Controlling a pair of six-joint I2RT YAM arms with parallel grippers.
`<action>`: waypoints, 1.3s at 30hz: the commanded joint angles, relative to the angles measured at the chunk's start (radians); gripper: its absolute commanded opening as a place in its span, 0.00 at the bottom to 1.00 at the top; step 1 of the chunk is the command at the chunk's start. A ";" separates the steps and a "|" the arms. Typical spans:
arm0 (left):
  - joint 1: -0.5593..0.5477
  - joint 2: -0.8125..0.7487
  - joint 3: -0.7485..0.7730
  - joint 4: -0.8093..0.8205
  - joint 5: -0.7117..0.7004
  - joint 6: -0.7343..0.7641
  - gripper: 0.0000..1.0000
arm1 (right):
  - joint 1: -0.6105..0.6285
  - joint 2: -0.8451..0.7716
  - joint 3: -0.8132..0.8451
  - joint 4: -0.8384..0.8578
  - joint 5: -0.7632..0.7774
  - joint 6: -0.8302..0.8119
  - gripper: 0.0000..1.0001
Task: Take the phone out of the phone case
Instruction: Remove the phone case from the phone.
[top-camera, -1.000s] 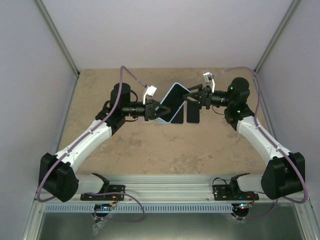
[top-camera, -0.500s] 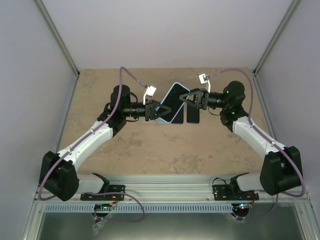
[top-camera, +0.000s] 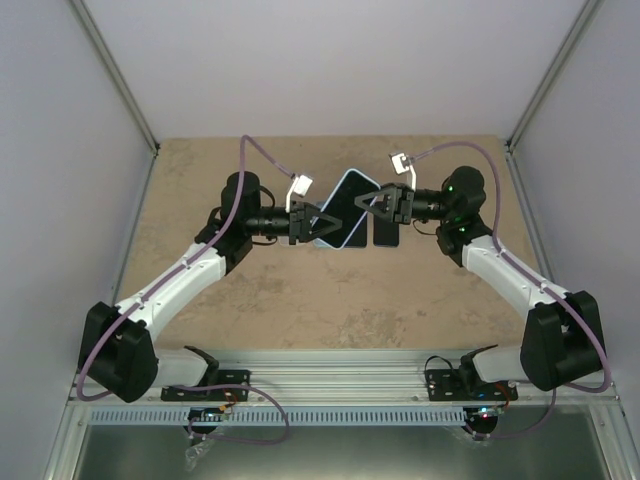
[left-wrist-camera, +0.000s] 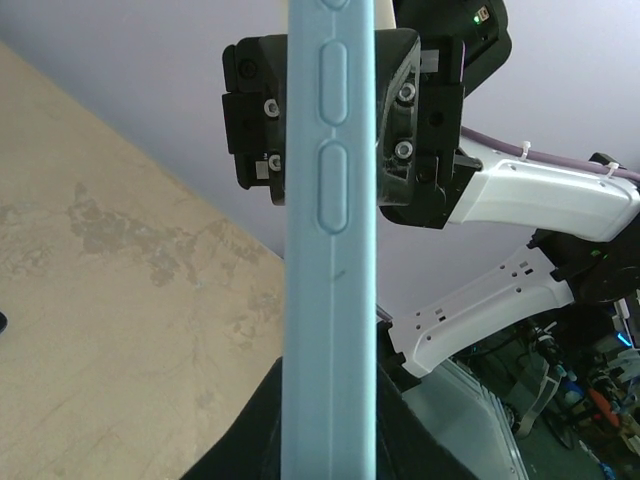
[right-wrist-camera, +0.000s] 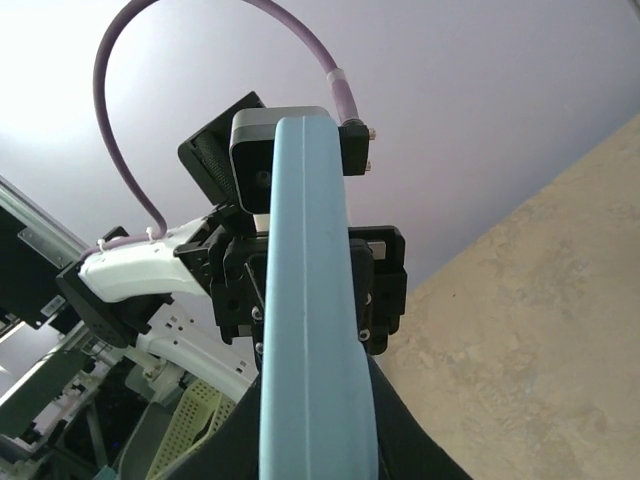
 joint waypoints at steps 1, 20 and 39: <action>-0.001 -0.021 0.001 0.030 -0.013 0.027 0.00 | 0.013 0.001 -0.001 0.021 0.011 0.006 0.01; 0.078 -0.081 0.138 -0.613 0.015 0.531 0.80 | -0.055 -0.070 -0.043 -0.003 -0.038 -0.012 0.01; 0.102 -0.149 0.043 -0.553 0.038 0.535 0.45 | -0.061 -0.095 -0.038 0.026 -0.130 -0.019 0.01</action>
